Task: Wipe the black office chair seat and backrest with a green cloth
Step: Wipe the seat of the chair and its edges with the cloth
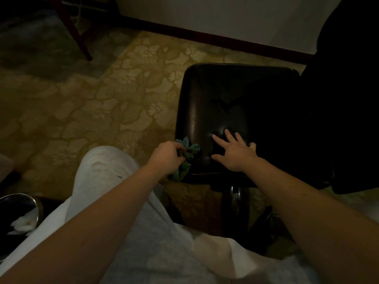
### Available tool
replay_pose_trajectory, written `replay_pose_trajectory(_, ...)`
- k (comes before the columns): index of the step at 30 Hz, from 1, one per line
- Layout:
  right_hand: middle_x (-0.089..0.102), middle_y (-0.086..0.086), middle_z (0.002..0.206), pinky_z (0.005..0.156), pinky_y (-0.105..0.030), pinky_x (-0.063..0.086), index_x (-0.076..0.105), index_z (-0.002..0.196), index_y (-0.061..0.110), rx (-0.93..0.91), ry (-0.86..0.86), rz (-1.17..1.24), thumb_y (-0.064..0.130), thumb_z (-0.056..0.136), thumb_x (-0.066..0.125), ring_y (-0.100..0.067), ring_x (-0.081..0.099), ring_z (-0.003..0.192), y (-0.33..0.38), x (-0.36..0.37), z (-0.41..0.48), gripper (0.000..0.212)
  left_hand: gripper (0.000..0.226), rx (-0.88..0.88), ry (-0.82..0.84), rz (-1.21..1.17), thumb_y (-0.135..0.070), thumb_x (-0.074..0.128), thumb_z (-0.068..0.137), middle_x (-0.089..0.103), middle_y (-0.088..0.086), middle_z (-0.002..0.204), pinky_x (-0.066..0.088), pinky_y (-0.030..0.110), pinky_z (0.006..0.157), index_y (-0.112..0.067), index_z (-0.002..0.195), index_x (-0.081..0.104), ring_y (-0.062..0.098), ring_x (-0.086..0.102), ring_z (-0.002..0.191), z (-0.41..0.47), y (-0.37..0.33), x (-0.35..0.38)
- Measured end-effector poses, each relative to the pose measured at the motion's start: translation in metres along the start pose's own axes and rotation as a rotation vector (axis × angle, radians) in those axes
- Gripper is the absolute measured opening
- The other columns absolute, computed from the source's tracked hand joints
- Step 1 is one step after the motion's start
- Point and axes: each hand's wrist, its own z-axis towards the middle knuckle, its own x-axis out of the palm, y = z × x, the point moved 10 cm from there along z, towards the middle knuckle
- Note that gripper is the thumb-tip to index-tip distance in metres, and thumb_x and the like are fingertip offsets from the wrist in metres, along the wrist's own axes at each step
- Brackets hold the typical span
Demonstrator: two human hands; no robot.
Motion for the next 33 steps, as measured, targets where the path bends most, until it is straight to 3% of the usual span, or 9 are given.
replay_pose_trajectory(10, -0.012, 0.007, 0.164, 0.113, -0.06, 0.011, -0.004, 0.15, 0.053, -0.036, -0.083, 0.013, 0.073, 0.092, 0.032, -0.024, -0.006, 0.151, -0.001, -0.002, 0.002, 0.071, 0.029, -0.006, -0.174, -0.048, -0.015, 0.062, 0.095, 0.064, 0.007, 0.122, 0.057, 0.035, 0.082, -0.024, 0.123, 0.066, 0.021, 0.063, 0.101, 0.005, -0.001, -0.02)
replay_pose_trajectory(19, -0.013, 0.005, 0.164, 0.114, -0.061, 0.011, -0.004, 0.151, 0.051, -0.027, -0.065, -0.003, 0.07, 0.094, 0.031, -0.027, -0.006, 0.151, 0.006, -0.005, 0.004, 0.069, 0.032, -0.04, -0.102, -0.027, -0.015, 0.063, 0.095, 0.064, 0.006, 0.125, 0.055, 0.035, 0.09, -0.021, 0.127, 0.064, 0.022, 0.063, 0.108, -0.001, 0.005, -0.01)
replay_pose_trajectory(30, -0.009, 0.007, 0.164, 0.114, -0.057, 0.013, -0.002, 0.151, 0.052, -0.064, -0.105, -0.046, 0.071, 0.094, 0.031, -0.024, -0.001, 0.151, -0.001, -0.008, 0.004, 0.068, 0.03, -0.021, -0.165, 0.005, -0.014, 0.061, 0.096, 0.064, 0.004, 0.127, 0.052, 0.026, 0.079, -0.023, 0.124, 0.066, 0.02, 0.063, 0.107, -0.008, 0.004, -0.015)
replay_pose_trajectory(33, -0.006, 0.009, 0.165, 0.116, -0.059, 0.009, 0.003, 0.15, 0.052, -0.099, -0.13, -0.058, 0.069, 0.094, 0.033, -0.023, -0.001, 0.151, -0.01, -0.01, -0.001, 0.066, 0.031, -0.057, -0.217, -0.01, -0.015, 0.062, 0.096, 0.067, 0.006, 0.118, 0.05, 0.026, 0.074, -0.021, 0.125, 0.065, 0.016, 0.062, 0.094, -0.007, 0.009, -0.024)
